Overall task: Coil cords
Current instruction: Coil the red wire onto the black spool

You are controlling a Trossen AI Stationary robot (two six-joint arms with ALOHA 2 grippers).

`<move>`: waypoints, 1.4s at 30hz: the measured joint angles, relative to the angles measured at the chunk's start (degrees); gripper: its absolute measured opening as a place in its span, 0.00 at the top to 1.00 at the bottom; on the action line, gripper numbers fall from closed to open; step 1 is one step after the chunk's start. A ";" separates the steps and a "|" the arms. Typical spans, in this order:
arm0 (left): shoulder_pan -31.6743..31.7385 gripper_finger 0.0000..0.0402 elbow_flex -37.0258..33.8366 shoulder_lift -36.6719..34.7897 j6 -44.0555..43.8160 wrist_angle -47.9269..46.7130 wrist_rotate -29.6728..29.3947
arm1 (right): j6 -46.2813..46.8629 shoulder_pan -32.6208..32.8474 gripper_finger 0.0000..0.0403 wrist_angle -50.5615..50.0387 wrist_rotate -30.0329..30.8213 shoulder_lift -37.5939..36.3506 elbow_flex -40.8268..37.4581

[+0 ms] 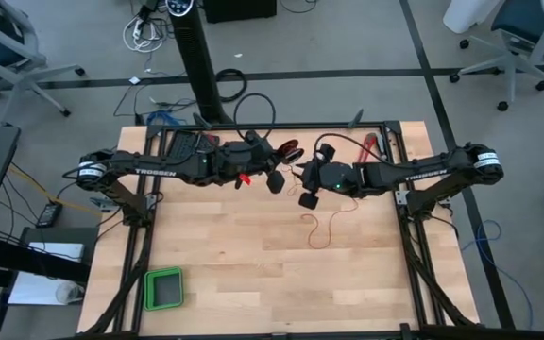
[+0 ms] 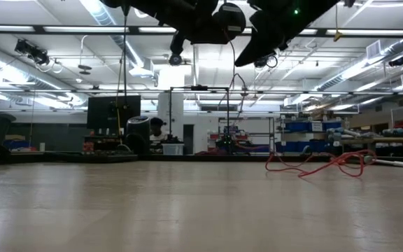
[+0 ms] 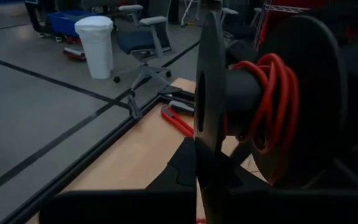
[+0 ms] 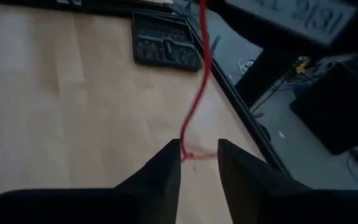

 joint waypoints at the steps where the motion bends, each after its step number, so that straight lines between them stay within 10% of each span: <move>1: 0.00 0.99 0.00 0.00 0.48 0.03 0.19 | 0.47 0.02 0.72 1.80 -0.42 0.00 -1.17; 12: 0.00 0.99 0.00 -0.02 1.15 0.94 0.53 | 2.03 0.09 0.72 20.90 -4.51 0.04 -12.30; 42: -0.04 0.99 0.00 -0.04 2.86 4.22 -0.28 | 9.22 -0.33 0.77 21.41 -10.21 -2.29 -12.52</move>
